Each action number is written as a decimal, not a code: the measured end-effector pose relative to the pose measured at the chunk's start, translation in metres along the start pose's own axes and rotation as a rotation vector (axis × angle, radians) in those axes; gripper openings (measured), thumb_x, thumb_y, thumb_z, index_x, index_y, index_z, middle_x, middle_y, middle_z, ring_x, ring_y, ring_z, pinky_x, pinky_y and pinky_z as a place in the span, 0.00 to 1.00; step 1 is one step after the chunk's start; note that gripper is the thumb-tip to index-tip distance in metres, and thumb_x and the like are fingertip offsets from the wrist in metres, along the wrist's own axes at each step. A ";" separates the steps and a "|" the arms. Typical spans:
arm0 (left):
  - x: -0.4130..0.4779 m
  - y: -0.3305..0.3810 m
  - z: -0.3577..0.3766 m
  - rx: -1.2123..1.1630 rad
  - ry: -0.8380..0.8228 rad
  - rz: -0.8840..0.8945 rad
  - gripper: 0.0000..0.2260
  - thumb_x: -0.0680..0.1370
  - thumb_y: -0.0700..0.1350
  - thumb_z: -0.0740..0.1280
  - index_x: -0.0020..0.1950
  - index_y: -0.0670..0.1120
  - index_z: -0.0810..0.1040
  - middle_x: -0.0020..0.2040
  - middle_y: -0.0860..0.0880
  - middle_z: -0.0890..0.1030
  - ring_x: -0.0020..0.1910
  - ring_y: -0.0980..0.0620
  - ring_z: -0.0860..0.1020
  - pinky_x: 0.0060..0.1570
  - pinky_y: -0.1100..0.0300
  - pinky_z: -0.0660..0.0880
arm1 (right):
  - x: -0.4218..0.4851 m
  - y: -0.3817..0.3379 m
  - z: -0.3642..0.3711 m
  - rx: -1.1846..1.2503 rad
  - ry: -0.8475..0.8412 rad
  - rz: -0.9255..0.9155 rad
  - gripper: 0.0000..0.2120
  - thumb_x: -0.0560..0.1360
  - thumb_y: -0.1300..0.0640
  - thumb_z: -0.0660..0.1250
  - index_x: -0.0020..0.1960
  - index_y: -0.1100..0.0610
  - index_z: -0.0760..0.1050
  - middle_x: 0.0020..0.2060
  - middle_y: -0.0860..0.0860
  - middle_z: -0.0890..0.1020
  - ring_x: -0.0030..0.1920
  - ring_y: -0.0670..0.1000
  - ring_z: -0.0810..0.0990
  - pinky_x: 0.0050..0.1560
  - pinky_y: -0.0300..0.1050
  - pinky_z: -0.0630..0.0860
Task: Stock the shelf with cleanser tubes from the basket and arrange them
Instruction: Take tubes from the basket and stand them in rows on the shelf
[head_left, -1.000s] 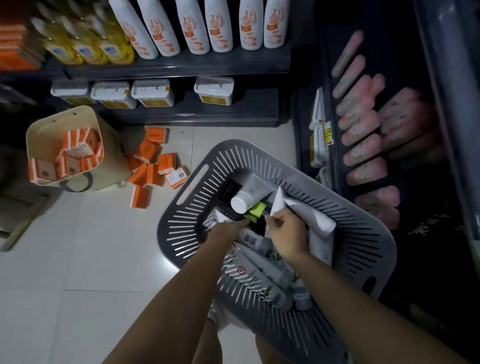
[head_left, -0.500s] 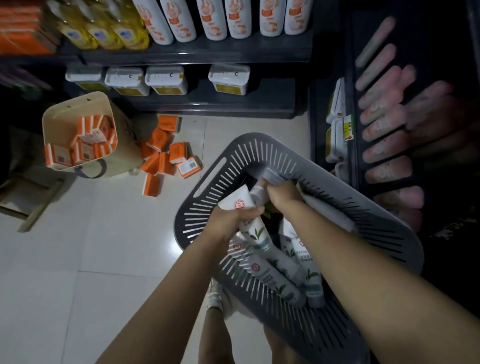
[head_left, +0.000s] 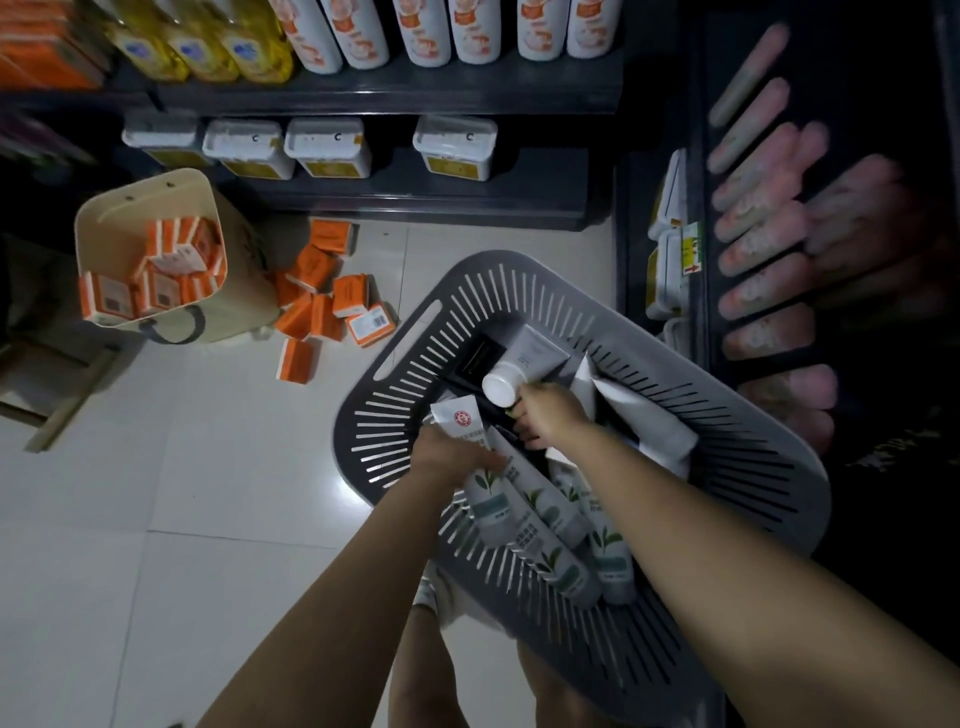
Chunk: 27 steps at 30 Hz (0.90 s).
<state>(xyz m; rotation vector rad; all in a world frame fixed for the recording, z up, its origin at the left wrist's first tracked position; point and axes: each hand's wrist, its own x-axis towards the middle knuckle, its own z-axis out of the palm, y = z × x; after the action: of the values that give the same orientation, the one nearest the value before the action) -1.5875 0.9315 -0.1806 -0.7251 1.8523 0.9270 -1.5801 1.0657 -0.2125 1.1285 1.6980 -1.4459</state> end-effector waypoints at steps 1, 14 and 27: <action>-0.002 0.001 0.003 0.024 0.036 0.022 0.34 0.60 0.36 0.82 0.62 0.36 0.70 0.53 0.42 0.80 0.53 0.44 0.80 0.53 0.49 0.80 | -0.004 0.001 -0.001 -0.158 -0.029 -0.036 0.15 0.80 0.54 0.55 0.41 0.62 0.73 0.44 0.62 0.80 0.44 0.59 0.79 0.49 0.52 0.78; -0.021 0.002 -0.006 -0.115 0.090 -0.004 0.20 0.63 0.39 0.74 0.53 0.35 0.77 0.46 0.39 0.81 0.40 0.44 0.80 0.39 0.56 0.79 | -0.035 0.030 0.012 -0.985 -0.267 -0.038 0.33 0.77 0.62 0.63 0.76 0.64 0.50 0.66 0.62 0.72 0.63 0.61 0.75 0.58 0.51 0.74; -0.085 0.023 -0.044 0.458 0.047 0.476 0.13 0.67 0.41 0.75 0.50 0.43 0.80 0.46 0.45 0.83 0.45 0.46 0.80 0.44 0.57 0.75 | -0.106 0.062 -0.039 0.121 0.005 -0.081 0.35 0.64 0.61 0.77 0.67 0.57 0.66 0.57 0.52 0.78 0.56 0.53 0.78 0.49 0.48 0.78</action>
<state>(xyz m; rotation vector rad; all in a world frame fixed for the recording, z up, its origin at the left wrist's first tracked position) -1.5909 0.9152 -0.0833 -0.0229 2.2196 0.7271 -1.4761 1.0840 -0.1393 1.1389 1.6966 -1.6164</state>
